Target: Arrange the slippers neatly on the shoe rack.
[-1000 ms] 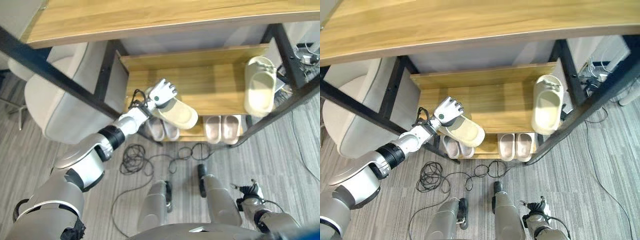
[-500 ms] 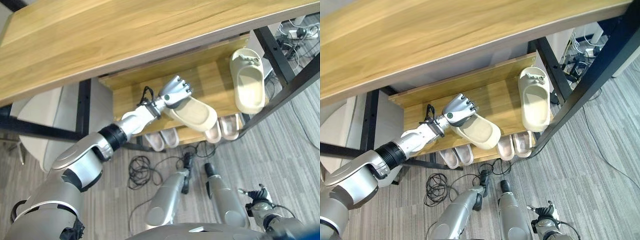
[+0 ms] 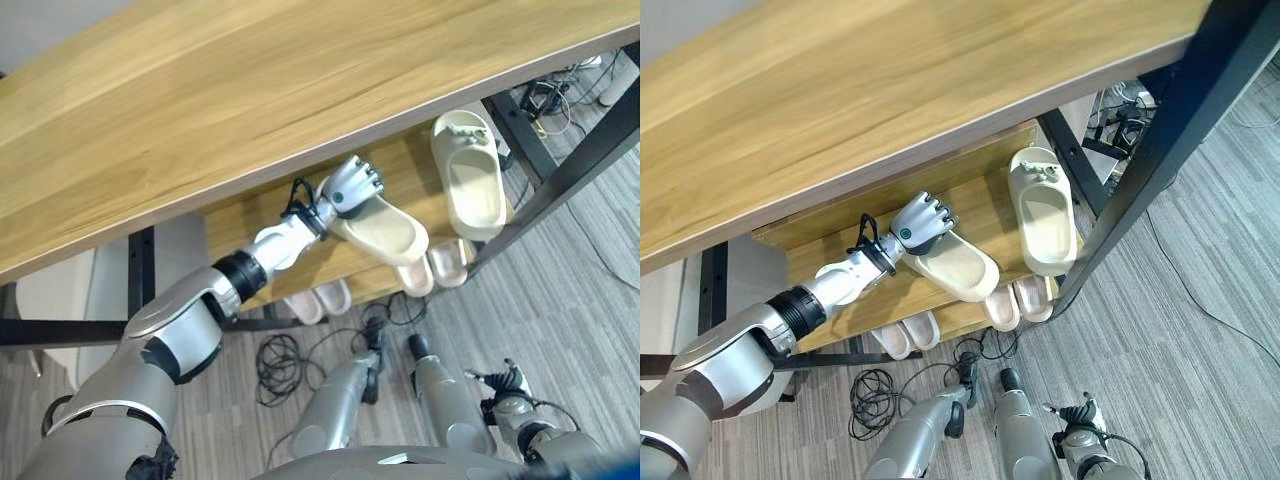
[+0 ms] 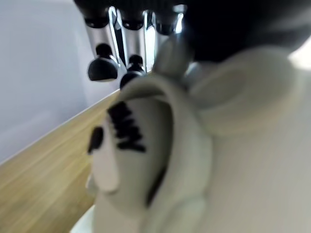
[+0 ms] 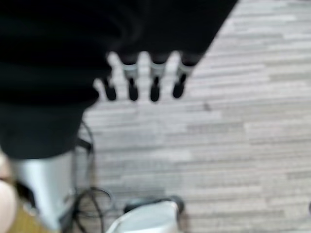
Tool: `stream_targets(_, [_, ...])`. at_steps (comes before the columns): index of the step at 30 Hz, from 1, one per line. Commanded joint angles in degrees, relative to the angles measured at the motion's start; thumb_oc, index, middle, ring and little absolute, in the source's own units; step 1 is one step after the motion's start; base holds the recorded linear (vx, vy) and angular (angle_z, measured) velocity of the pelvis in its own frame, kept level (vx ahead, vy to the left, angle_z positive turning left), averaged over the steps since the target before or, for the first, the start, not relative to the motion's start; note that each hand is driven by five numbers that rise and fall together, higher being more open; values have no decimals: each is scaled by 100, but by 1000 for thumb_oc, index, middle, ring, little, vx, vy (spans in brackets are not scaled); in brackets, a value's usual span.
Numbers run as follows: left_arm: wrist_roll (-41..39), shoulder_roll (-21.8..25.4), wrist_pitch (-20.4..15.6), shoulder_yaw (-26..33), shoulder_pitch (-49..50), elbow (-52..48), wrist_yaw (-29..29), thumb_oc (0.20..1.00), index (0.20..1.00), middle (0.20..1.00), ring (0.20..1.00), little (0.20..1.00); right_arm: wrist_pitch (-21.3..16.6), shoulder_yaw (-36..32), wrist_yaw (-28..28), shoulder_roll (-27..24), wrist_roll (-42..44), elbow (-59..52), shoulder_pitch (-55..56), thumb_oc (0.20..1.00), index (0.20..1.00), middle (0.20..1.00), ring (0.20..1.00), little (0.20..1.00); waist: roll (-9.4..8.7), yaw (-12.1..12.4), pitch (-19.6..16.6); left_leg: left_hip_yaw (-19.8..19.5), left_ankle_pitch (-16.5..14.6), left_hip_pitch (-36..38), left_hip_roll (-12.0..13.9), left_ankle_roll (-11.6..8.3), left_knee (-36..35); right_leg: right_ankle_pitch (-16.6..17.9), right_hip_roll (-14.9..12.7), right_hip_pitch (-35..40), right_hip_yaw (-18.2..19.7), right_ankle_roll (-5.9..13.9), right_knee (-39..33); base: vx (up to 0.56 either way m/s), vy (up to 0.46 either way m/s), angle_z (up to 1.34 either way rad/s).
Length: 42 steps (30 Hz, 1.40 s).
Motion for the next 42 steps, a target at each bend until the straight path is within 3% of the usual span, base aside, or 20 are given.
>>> stream_targets(1, [-267, -377, 110, 292, -538, 302, 328, 282, 282, 282, 282, 282, 31, 143, 36, -258, 116, -67, 113, 1000, 1000, 1000, 1000, 1000, 262, -197, -53, -16, -8, -318, -170, -126, 347, 143, -23, 207, -30, 378, -586, -11, 12, -7])
stream_targets(2, [-276, -389, 114, 299, -551, 285, 343, 451, 451, 451, 451, 451, 28, 138, 33, -247, 142, -66, 118, 1000, 1000, 1000, 1000, 1000, 271, -193, -53, -10, -3, -328, -170, -120, 339, 141, -21, 201, -23, 377, -589, -8, 9, -4])
stream_targets(3, [-290, -412, 118, 310, -532, 279, 369, 1000, 1000, 1000, 1000, 1000, 36, 126, 44, -241, 171, -49, 113, 1000, 1000, 1000, 1000, 1000, 279, -191, -55, -5, -3, -329, -171, -114, 323, 136, -22, 196, -20, 378, -591, -2, 5, -4])
stream_targets(13, [-249, -355, 226, 453, -358, 260, 289, 1000, 1000, 1000, 1000, 1000, 72, 73, 173, -178, 336, -29, 129, 1000, 1000, 1000, 1000, 1000, 324, -96, -66, -77, 25, -317, -214, -107, 311, 112, -45, 232, -106, 358, -613, 0, 0, 0])
stream_targets(27, [-307, 668, 225, 1302, 555, -757, 207, 1000, 1000, 1000, 1000, 1000, 94, -166, 395, 4, 644, -150, 238, 1000, 1000, 1000, 1000, 1000, 269, 189, -163, -348, 97, -219, -310, -139, 289, 51, -35, 460, -349, 304, -695, 4, -28, 11])
stream_targets(32, [-563, 1042, -56, 1768, 950, -1746, 143, 1000, 1000, 1000, 1000, 1000, 177, -242, 437, 69, 663, -203, 261, 1000, 1000, 1000, 1000, 1000, 278, 304, -198, -451, 130, -140, -372, -152, 245, 15, -42, 574, -449, 282, -723, 10, -26, 12])
stream_targets(42, [-1632, 1057, -823, 2272, 1860, -2916, -758, 1000, 1000, 1000, 1000, 1000, 379, -509, 491, 104, 629, -188, 442, 1000, 1000, 1000, 1000, 1000, 388, 382, -176, -574, 176, -88, -450, -144, 233, -19, -88, 649, -535, 260, -702, -3, -3, 3])
